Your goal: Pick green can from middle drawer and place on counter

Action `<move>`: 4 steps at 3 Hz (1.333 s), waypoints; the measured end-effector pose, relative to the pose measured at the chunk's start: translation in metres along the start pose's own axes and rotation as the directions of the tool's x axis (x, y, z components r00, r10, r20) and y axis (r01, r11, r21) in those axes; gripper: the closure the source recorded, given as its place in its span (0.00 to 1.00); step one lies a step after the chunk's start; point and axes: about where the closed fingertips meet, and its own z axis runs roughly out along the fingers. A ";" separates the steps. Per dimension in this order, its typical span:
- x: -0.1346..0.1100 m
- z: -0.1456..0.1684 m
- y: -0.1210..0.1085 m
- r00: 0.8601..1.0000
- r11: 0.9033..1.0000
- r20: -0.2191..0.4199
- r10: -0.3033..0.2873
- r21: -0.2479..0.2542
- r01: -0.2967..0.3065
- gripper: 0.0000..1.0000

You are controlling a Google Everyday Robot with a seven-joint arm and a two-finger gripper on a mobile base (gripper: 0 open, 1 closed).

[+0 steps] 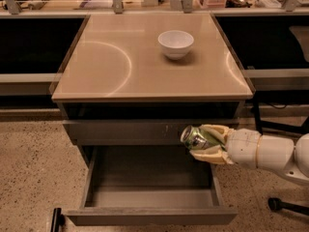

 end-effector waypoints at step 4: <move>-0.112 -0.030 -0.042 0.972 0.971 0.042 -0.231 0.077 0.228 1.00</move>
Offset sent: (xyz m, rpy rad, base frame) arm -0.0027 -0.0051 0.0214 0.0534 -0.0535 0.0154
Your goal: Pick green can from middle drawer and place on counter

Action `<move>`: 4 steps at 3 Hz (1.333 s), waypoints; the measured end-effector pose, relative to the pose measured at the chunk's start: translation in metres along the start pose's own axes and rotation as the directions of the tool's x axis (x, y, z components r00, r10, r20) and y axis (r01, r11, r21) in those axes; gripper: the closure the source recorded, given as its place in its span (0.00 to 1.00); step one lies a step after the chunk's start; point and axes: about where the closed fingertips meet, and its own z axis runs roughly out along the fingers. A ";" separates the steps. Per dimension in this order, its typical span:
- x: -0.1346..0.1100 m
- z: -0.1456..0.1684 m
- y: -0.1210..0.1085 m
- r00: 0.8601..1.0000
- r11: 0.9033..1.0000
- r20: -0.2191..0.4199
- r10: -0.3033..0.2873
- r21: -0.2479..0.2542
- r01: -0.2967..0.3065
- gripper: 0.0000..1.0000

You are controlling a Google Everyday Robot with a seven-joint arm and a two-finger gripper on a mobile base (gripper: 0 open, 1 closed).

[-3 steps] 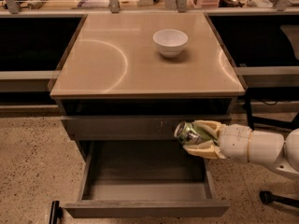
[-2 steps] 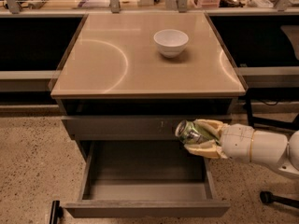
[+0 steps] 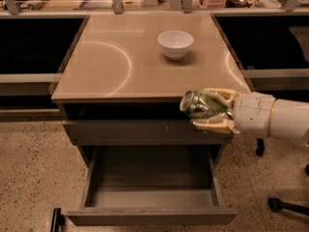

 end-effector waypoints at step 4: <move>-0.026 0.031 -0.113 0.985 0.980 -0.068 -0.159 0.108 0.165 1.00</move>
Offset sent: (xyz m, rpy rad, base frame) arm 0.1158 -0.0151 0.0743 -0.1154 -0.1576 -0.0701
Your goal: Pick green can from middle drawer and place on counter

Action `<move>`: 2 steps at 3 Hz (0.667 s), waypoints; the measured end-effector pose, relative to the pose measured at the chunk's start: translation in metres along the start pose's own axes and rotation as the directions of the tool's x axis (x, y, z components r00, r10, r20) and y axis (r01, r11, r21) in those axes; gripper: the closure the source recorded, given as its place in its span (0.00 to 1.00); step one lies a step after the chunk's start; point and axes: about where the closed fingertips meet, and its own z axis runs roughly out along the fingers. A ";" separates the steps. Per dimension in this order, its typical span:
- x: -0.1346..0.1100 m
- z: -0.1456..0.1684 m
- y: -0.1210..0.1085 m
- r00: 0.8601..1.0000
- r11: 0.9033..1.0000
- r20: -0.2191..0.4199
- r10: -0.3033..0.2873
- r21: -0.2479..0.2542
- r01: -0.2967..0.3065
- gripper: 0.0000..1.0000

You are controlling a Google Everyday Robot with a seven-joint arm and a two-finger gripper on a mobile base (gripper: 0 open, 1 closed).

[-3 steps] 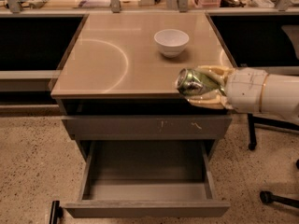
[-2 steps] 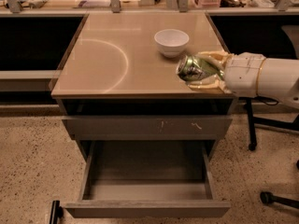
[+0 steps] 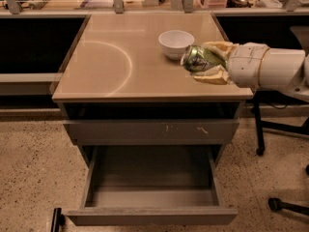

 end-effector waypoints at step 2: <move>0.035 -0.002 -0.024 0.997 0.993 -0.057 0.057 0.105 -0.050 1.00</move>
Offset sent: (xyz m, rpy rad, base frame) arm 0.0506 -0.0702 -0.0128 0.0519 -0.0138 -0.2456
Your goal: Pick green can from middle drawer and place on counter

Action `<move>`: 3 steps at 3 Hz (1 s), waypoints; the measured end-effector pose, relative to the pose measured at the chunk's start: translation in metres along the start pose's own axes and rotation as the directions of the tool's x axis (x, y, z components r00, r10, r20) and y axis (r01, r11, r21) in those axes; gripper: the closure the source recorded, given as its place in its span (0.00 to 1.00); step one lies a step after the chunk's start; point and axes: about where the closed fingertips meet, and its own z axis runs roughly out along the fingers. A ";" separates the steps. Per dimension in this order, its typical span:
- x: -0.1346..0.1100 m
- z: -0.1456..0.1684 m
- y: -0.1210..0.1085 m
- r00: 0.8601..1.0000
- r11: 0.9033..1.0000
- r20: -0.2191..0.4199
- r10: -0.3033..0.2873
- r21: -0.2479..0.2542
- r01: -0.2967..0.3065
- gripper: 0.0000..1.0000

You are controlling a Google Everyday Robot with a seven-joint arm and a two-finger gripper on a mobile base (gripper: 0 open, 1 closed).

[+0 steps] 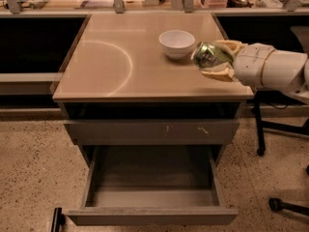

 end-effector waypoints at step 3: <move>0.071 0.023 -0.018 0.992 0.991 -0.013 0.124 0.052 -0.123 1.00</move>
Offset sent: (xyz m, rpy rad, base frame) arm 0.0514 -0.0559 -0.0497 0.0991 0.0603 -0.1181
